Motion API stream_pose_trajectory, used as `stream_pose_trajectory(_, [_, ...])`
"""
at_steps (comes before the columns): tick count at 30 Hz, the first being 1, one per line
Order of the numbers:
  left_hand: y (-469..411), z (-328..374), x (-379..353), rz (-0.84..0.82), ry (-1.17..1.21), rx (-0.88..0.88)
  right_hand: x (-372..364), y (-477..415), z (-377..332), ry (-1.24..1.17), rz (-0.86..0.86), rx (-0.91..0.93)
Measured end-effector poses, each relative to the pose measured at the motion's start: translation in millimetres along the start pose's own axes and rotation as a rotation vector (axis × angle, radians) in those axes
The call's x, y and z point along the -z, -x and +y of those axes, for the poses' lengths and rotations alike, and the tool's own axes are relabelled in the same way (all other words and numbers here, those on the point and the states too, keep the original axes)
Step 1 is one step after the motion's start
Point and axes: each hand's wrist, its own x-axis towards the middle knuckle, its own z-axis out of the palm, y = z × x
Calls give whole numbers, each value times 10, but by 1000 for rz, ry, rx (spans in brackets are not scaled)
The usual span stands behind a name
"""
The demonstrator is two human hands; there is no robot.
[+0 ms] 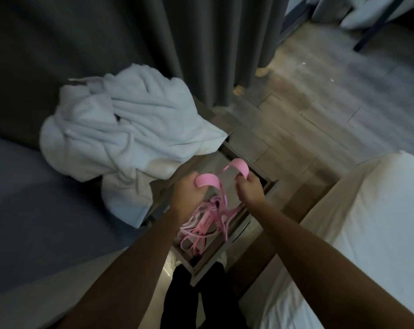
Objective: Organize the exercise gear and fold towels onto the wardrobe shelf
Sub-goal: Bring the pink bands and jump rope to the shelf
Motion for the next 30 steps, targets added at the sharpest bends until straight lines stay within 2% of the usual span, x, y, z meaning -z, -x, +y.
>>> stream_pose_trajectory(4, [424,112,403,67,-88,60,73,476,-193,48,33,117])
stream_pose_trajectory(10, [1093,-21,780,140,-108,168,-55,1115,-244,128,-51,104])
stream_pose_trajectory(14, [1604,-228,1020,172,32,259,-314,1551,-195,236,-100,154])
stream_pose_trajectory(19, [2292,-543,1256,277,162,262,-753,2135,-149,323,-215,242])
stream_pose_trajectory(25, [3229,-1032,1706,370,121,160,-1346,3116,-68,274,-432,515])
stream_pose_trajectory(30, [4130,-1624,2094,505,73,156,-1886,3875,145,356,-523,719])
